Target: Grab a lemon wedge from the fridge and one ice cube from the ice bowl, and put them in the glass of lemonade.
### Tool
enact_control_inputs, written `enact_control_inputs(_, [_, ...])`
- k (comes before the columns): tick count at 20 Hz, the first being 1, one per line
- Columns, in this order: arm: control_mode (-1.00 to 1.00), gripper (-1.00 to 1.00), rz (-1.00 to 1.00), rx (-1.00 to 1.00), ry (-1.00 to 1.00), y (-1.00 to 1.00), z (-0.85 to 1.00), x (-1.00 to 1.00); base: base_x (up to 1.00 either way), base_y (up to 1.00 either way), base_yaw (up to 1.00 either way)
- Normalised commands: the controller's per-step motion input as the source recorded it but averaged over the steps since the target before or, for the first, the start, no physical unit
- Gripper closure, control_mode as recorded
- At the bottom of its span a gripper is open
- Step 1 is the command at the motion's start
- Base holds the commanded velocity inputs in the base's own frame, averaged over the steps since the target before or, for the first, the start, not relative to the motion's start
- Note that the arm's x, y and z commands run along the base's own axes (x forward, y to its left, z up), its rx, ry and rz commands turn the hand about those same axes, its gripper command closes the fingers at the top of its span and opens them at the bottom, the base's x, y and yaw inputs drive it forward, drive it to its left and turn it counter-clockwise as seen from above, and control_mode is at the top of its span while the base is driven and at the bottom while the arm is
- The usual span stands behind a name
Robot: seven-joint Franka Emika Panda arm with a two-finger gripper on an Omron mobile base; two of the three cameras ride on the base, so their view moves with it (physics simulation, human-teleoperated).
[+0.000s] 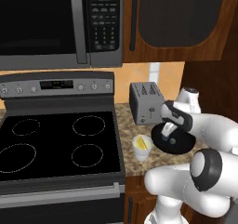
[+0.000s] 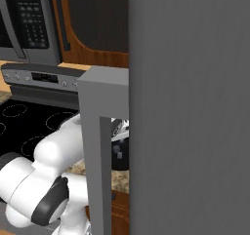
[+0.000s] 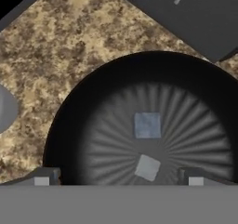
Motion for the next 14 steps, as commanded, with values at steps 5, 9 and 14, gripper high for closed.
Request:
enact_control_inputs(5, [-1.00,-1.00,0.00,-0.07,0.00,0.00,-0.32,0.27,0.00,0.00,0.00])
enact_control_inputs(9, [-1.00,-1.00,0.00,-0.02,0.08,0.00,-0.18,0.14,0.00,0.00,0.00])
enact_control_inputs(14, [-1.00,-1.00,0.00,0.00,0.01,-0.12,-0.19,0.10,0.00,0.00,0.00])
